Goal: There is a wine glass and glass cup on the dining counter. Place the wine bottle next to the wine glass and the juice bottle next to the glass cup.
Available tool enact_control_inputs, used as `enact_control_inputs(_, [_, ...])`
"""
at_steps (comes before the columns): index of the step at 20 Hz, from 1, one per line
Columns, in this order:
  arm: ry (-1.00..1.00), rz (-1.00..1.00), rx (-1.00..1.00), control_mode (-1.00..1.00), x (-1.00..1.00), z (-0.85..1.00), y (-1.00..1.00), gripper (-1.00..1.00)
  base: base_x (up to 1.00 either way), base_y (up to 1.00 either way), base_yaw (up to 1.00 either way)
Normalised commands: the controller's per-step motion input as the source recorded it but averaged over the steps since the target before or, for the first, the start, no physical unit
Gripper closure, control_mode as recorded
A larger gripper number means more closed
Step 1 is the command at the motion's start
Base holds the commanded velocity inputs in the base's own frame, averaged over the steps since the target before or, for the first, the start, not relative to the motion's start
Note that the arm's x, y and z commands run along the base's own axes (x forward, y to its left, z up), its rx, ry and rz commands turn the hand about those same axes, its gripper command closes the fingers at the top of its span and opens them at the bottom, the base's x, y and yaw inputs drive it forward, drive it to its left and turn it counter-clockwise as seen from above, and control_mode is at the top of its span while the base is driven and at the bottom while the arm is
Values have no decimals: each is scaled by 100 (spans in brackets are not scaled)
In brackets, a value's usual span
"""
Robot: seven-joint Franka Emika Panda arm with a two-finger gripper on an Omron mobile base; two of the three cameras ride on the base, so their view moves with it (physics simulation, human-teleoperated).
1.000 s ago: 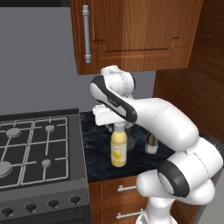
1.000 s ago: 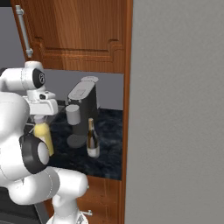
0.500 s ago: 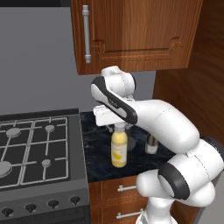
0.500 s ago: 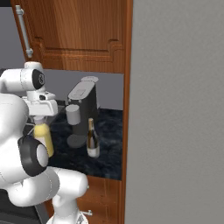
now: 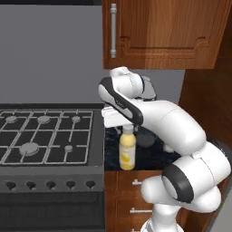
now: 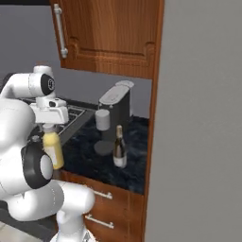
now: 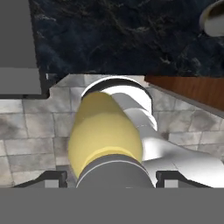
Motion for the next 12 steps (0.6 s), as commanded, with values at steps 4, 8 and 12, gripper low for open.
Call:
enact_control_inputs(4, [0,0,0,100,0,0,0,100,-21,15,89])
enact_control_inputs(8, [0,0,0,100,0,0,0,100,-7,0,100])
enact_control_inputs(12, [0,0,0,100,0,0,0,100,-5,0,100])
